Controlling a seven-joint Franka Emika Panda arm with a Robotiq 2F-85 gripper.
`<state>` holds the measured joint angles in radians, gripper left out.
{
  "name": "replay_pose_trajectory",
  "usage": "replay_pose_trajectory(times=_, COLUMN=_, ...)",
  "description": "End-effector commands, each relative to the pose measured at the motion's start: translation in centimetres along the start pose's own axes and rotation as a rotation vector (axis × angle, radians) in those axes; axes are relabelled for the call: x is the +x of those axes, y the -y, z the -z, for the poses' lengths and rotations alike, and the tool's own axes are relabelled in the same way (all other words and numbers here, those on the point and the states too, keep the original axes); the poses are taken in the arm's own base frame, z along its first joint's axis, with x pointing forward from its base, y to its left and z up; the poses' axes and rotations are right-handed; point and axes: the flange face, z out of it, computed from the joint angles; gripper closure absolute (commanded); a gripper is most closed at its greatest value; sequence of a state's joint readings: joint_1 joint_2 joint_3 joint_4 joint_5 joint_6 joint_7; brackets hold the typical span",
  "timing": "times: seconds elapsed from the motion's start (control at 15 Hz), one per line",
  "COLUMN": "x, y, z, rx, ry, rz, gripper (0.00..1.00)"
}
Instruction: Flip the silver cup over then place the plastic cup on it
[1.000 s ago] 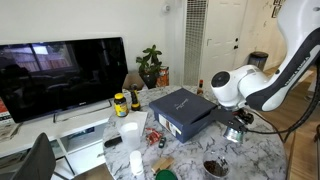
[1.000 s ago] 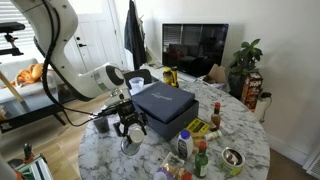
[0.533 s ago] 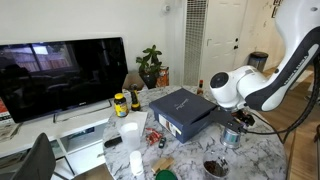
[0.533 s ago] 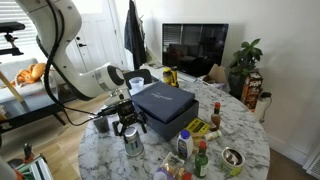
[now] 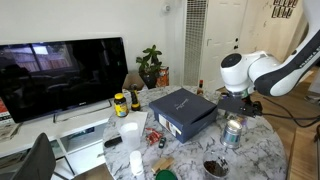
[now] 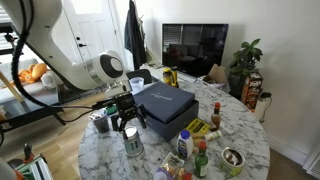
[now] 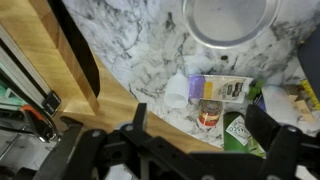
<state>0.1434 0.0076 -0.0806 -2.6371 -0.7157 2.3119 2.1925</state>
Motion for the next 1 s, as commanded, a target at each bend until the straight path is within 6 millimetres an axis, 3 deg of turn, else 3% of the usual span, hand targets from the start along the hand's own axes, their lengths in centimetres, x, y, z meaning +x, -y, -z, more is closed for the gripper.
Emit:
replay_pose_trajectory(times=0.0, x=2.5, y=-3.8, z=2.3, rx=0.043, ry=0.085, rz=0.146, gripper=0.00)
replay_pose_trajectory(times=0.27, x=3.4, y=-4.8, z=4.5, rx=0.065, ry=0.173, rz=0.355, gripper=0.00)
replay_pose_trajectory(times=0.33, x=3.1, y=-3.4, z=3.6, rx=0.055, ry=0.126, rz=0.272, gripper=0.00)
replay_pose_trajectory(times=0.73, x=3.5, y=-3.8, z=4.7, rx=0.076, ry=0.151, rz=0.340, gripper=0.00)
replay_pose_trajectory(times=0.93, x=3.1, y=-3.9, z=6.6, rx=0.106, ry=0.123, rz=0.379, gripper=0.00)
